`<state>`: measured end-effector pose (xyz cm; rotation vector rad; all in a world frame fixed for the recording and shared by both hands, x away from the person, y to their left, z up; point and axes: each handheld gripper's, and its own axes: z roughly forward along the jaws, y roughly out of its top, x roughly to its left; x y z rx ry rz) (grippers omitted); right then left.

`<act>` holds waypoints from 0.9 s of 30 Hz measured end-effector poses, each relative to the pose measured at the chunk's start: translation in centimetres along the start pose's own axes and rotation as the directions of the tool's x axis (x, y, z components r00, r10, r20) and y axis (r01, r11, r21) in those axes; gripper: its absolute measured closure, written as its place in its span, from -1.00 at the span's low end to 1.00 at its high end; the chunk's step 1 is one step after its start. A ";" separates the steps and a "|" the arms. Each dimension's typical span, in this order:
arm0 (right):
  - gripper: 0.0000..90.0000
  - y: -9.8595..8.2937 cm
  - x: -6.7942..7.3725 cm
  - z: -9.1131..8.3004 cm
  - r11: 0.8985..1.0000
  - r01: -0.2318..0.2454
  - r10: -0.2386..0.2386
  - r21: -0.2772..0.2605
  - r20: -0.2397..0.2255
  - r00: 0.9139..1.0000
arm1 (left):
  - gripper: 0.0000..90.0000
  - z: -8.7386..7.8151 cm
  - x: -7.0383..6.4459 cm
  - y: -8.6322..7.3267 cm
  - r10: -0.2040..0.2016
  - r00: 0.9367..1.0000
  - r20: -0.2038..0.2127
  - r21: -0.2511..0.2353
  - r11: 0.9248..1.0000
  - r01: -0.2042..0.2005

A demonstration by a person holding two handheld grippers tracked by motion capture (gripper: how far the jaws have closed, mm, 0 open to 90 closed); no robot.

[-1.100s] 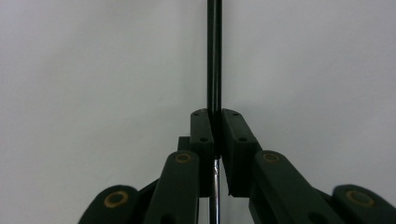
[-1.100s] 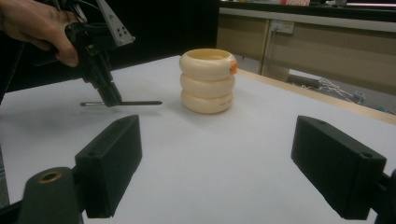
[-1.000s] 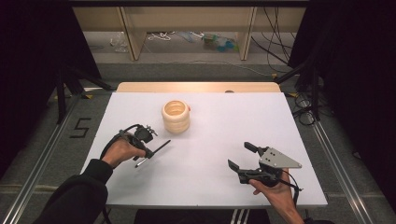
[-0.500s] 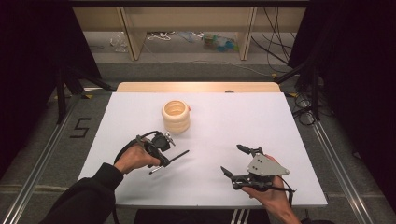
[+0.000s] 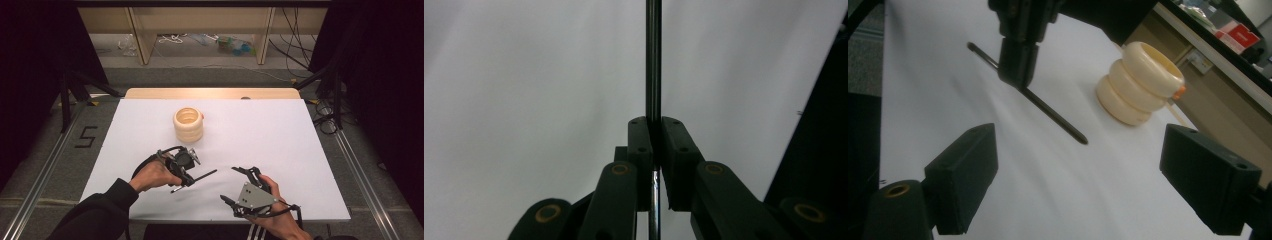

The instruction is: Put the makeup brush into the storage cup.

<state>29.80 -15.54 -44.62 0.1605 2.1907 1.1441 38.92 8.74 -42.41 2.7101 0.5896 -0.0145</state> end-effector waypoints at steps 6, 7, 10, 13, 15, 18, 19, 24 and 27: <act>-0.61 0.6 1.0 1.0 0.994 0.104 -0.104 0.022 -0.023 0.994 | 0.86 0.0 -0.7 0.7 0.014 1.000 0.020 -0.008 1.000 -0.014; -0.60 0.7 1.1 1.1 0.992 0.122 -0.122 0.028 -0.021 0.992 | 0.86 0.1 -0.7 0.8 0.015 1.000 0.024 -0.009 1.000 -0.015; -0.55 0.8 1.4 1.6 0.985 0.170 -0.169 0.041 -0.021 0.985 | 0.86 0.2 -0.9 1.0 0.027 0.999 0.032 -0.006 1.000 -0.027; -0.54 1.0 1.5 2.1 0.977 0.209 -0.208 0.050 -0.025 0.978 | 0.86 0.2 -1.2 1.2 0.035 0.999 0.040 -0.001 0.999 -0.035; -0.53 1.0 1.7 2.4 0.970 0.235 -0.234 0.058 -0.027 0.972 | 0.86 0.2 -1.3 1.3 0.033 0.999 0.039 0.000 0.999 -0.033; -0.51 1.1 1.8 2.8 0.962 0.263 -0.261 0.070 -0.029 0.965 | 0.86 0.2 -1.4 1.4 0.031 0.999 0.043 -0.003 1.000 -0.031; -0.50 1.2 1.7 2.9 0.955 0.290 -0.289 0.067 -0.030 0.957 | 0.86 0.1 -1.3 1.4 0.054 0.998 0.043 0.017 0.998 -0.055; -0.46 1.3 1.8 3.3 0.947 0.312 -0.310 0.079 -0.034 0.950 | 0.86 0.0 -1.6 1.8 0.070 0.996 0.049 0.025 0.997 -0.071; -0.46 1.4 1.7 3.5 0.933 0.350 -0.348 0.088 -0.031 0.937 | 0.86 0.1 -1.7 2.0 0.078 0.996 0.051 0.026 0.997 -0.079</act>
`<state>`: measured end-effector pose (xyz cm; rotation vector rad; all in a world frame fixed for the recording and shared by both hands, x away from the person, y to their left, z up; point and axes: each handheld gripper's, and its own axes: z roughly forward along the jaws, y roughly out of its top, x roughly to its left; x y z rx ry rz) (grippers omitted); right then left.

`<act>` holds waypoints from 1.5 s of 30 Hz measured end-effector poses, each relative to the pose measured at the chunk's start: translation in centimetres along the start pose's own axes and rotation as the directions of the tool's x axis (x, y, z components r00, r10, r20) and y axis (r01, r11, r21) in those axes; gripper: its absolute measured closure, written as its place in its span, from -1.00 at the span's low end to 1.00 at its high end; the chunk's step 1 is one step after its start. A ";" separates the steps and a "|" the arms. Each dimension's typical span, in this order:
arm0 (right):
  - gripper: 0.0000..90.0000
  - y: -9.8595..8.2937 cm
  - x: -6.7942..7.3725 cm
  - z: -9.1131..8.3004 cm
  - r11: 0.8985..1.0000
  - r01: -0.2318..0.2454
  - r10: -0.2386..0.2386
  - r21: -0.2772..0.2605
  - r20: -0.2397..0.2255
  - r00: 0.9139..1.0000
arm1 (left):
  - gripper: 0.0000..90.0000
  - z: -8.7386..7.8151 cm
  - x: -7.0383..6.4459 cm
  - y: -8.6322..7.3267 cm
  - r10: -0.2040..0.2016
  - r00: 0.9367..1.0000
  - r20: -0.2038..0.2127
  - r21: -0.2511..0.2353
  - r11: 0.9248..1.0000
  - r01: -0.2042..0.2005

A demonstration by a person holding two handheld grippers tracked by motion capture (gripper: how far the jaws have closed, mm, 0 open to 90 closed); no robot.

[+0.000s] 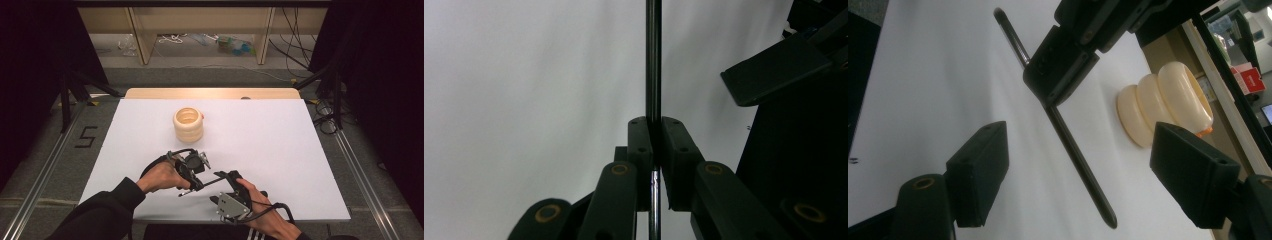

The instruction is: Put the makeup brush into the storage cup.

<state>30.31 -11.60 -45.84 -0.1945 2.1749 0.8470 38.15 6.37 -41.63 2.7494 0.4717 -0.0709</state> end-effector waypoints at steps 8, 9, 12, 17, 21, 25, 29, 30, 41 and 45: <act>-0.41 0.3 0.3 0.6 0.998 0.057 -0.056 0.037 -0.028 0.998 | 0.86 -0.2 -0.3 0.3 0.008 1.000 0.008 0.006 1.000 -0.008; -0.40 0.3 0.4 0.6 0.998 0.041 -0.040 0.041 -0.024 0.999 | 0.86 -0.2 -0.3 0.3 0.008 1.000 0.010 0.007 1.000 -0.008; -0.35 0.4 0.4 0.7 0.996 0.076 -0.075 0.056 -0.019 0.997 | 0.86 -0.2 -0.4 0.4 0.014 1.000 0.010 0.005 1.000 -0.014; -0.24 0.6 0.9 1.2 0.995 0.077 -0.077 0.067 -0.001 0.997 | 0.86 -0.2 -0.5 0.5 0.010 1.000 0.014 0.007 1.000 -0.010; -0.13 0.7 0.5 1.2 0.982 0.174 -0.172 0.079 -0.022 0.985 | 0.86 -0.3 -0.5 0.6 0.017 1.000 0.015 0.004 1.000 -0.017; -0.05 0.9 0.3 1.3 0.967 0.239 -0.239 0.087 -0.006 0.971 | 0.86 -0.4 -0.6 0.7 0.021 1.000 0.023 0.005 1.000 -0.021; 0.06 0.9 0.5 1.3 0.967 0.236 -0.238 0.100 0.003 0.971 | 0.86 -0.4 -0.6 0.8 0.020 1.000 0.021 0.004 1.000 -0.021; 0.08 0.9 0.5 1.3 0.965 0.241 -0.243 0.100 0.002 0.970 | 0.86 -0.4 -0.6 0.8 0.021 1.000 0.020 0.005 1.000 -0.021; 0.32 1.0 0.7 1.4 0.951 0.284 -0.286 0.121 -0.003 0.958 | 0.86 -0.6 -0.7 0.9 0.025 0.999 0.024 0.011 1.000 -0.026; 0.36 1.1 0.7 1.5 0.949 0.289 -0.289 0.123 -0.017 0.957 | 0.86 -0.5 -0.7 0.9 0.032 0.999 0.025 0.014 0.999 -0.033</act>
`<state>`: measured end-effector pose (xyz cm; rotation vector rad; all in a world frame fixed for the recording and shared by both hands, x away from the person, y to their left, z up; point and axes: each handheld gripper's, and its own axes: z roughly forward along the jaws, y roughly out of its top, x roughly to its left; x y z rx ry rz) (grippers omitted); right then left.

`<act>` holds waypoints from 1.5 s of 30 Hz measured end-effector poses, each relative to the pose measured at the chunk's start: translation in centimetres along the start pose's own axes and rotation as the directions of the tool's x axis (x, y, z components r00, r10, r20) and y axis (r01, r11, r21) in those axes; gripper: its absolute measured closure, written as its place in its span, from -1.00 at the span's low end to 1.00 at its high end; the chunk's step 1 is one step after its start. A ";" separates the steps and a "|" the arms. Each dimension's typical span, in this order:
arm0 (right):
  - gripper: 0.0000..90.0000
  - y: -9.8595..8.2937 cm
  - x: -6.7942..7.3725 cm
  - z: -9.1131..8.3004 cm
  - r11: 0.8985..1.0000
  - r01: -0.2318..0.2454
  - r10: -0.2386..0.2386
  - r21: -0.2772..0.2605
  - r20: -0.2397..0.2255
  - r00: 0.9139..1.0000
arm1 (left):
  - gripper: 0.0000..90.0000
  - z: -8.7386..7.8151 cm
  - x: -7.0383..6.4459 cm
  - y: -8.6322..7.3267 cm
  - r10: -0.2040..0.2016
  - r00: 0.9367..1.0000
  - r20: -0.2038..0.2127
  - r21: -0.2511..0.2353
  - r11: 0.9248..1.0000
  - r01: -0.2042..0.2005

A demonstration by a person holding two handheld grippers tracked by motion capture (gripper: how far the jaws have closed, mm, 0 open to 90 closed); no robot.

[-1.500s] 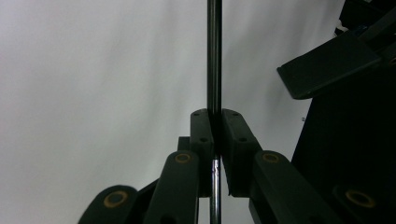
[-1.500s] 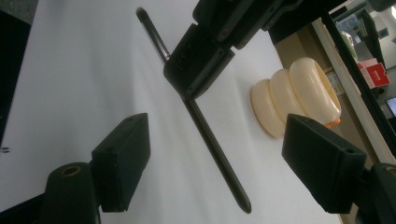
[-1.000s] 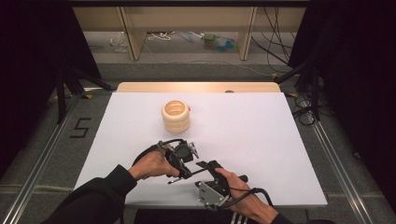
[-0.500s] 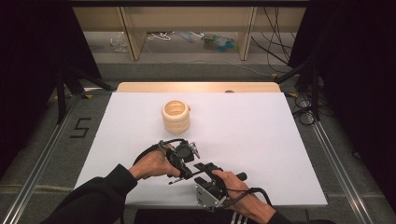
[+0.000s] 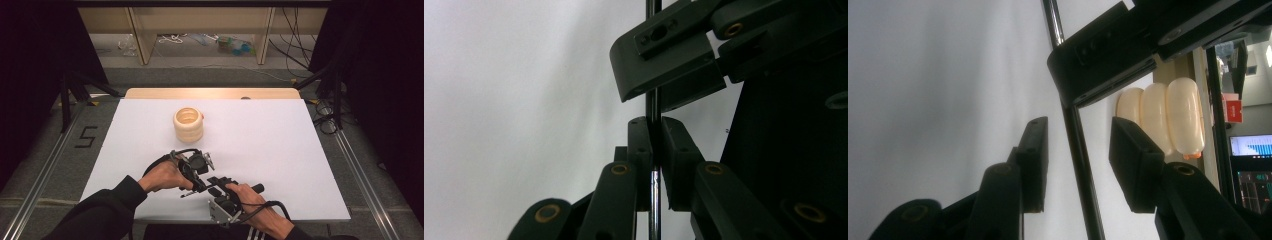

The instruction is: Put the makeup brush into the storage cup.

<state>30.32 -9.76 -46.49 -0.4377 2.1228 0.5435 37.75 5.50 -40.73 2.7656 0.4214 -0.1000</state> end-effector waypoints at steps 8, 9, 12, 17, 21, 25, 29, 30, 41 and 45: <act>0.45 0.1 0.0 -0.1 1.000 0.020 -0.020 0.011 0.012 1.000 | 0.86 0.0 -0.1 0.1 0.000 1.000 0.007 0.006 1.000 0.000; 0.47 0.1 -0.1 0.0 0.999 0.039 -0.039 0.004 0.006 0.999 | 0.86 0.0 -0.1 0.1 0.000 1.000 0.006 0.006 1.000 0.000; 0.51 0.1 0.0 0.1 0.999 0.033 -0.033 -0.003 0.010 0.999 | 0.86 0.0 -0.2 0.2 -0.003 1.000 0.007 0.005 1.000 0.003; 0.56 0.2 0.1 0.1 0.999 0.029 -0.029 0.012 -0.007 1.000 | 0.86 0.0 -0.3 0.3 0.005 1.000 0.006 0.005 1.000 -0.005; 0.62 0.1 0.3 0.0 1.000 0.012 -0.012 0.012 -0.002 1.000 | 0.86 -0.1 -0.3 0.4 0.007 1.000 0.008 0.018 1.000 -0.008; 0.67 0.2 0.2 0.1 0.998 0.054 -0.054 0.015 0.002 0.999 | 0.86 0.0 -0.3 0.4 0.012 1.000 0.009 0.023 1.000 -0.012; 0.72 0.3 0.0 0.1 0.996 0.084 -0.084 0.013 -0.003 0.996 | 0.86 0.1 -0.3 0.4 0.013 1.000 0.014 0.029 0.999 -0.014; 0.73 0.2 0.1 0.1 0.997 0.076 -0.076 0.013 -0.008 0.997 | 0.86 0.1 -0.3 0.4 0.011 1.000 0.017 0.026 1.000 -0.012; 0.86 0.2 0.3 0.3 0.995 0.093 -0.092 0.018 -0.045 0.995 | 0.85 0.2 -0.3 0.4 -0.001 1.000 0.020 0.017 1.000 0.001; 0.86 0.3 0.6 0.2 0.998 0.066 -0.065 0.021 -0.041 0.997 | 0.84 0.2 -0.2 0.3 -0.006 1.000 0.029 0.014 1.000 0.005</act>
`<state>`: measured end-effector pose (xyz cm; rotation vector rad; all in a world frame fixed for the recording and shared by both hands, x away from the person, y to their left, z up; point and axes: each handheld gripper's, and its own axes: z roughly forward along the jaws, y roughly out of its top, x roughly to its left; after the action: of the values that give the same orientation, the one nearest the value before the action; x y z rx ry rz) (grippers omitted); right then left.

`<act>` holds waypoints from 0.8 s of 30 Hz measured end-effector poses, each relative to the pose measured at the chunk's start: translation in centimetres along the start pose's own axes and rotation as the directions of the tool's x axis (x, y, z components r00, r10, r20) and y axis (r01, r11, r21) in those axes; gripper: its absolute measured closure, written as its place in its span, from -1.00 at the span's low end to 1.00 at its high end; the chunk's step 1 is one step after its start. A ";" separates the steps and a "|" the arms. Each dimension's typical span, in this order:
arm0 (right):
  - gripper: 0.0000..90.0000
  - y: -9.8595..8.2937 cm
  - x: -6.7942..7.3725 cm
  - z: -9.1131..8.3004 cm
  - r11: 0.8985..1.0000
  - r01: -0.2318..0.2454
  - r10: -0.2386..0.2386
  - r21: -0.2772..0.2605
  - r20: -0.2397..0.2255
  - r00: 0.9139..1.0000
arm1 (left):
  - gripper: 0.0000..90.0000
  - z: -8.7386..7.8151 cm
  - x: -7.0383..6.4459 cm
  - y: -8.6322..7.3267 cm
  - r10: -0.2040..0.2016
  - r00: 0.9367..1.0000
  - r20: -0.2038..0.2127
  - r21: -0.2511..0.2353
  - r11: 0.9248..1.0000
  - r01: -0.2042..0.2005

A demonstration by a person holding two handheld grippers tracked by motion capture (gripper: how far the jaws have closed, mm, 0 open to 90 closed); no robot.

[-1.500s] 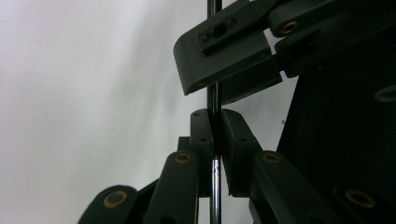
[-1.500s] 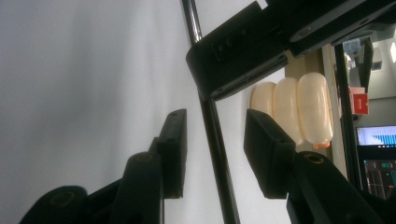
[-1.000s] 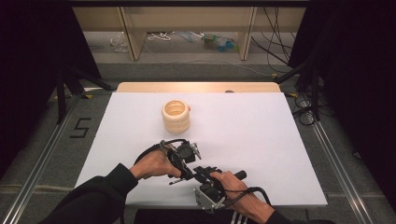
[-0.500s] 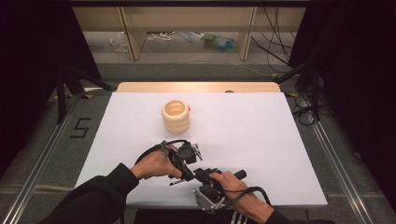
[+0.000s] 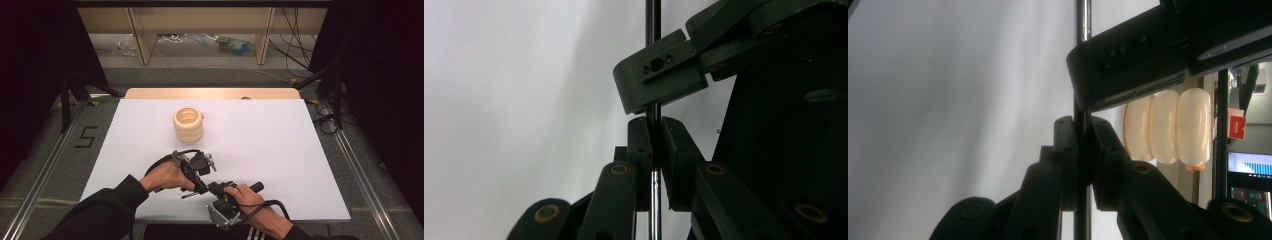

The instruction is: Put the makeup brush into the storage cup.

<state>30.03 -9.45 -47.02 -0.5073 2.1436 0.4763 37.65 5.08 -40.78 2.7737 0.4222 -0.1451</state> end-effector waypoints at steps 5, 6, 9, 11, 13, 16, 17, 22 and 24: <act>0.86 0.0 0.0 -0.1 1.000 -0.009 0.009 0.007 -0.003 1.000 | 0.67 -0.3 0.0 -0.1 -0.005 1.000 0.009 0.004 1.000 0.005; 0.86 -0.1 0.2 -0.2 0.999 -0.035 0.035 0.012 -0.006 0.999 | 0.60 -0.3 0.1 -0.2 -0.006 1.000 0.012 -0.006 1.000 0.006; 0.86 -0.3 -0.2 -0.2 1.000 0.006 -0.006 -0.001 -0.014 1.000 | 0.50 -0.7 0.2 -0.4 -0.016 1.000 0.010 -0.029 0.999 0.017; 0.86 -0.5 -0.2 -0.2 1.000 0.005 -0.005 -0.009 -0.021 1.000 | 0.41 -0.9 0.1 -0.5 -0.043 0.999 0.016 -0.066 0.997 0.044; 0.86 -0.7 -0.5 -0.3 1.000 0.016 -0.015 0.004 -0.025 1.000 | 0.29 -1.2 0.3 -0.8 -0.037 0.999 0.022 -0.088 0.995 0.039; 0.86 -0.9 -0.4 -0.4 1.000 -0.017 0.017 0.020 -0.026 1.000 | 0.19 -1.7 0.6 -1.2 -0.068 0.998 0.014 -0.148 0.987 0.069; 0.86 -1.1 -0.4 -0.4 1.000 -0.025 0.025 0.010 -0.032 0.999 | 0.15 -1.9 0.8 -1.4 -0.075 0.997 0.017 -0.162 0.984 0.077; 0.86 -1.8 -1.0 -0.6 0.999 -0.042 0.042 -0.009 -0.026 0.999 | -0.08 -3.3 1.2 -2.5 -0.090 0.996 -0.003 -0.244 0.966 0.087; 0.86 -2.2 -1.3 -0.8 0.997 -0.071 0.071 -0.017 -0.036 0.997 | -0.14 -3.9 1.5 -2.9 -0.103 0.995 -0.010 -0.290 0.952 0.096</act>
<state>31.30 -11.44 -45.86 -0.4539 2.1987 0.5303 38.37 9.42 -38.24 2.4698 0.5441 -0.0656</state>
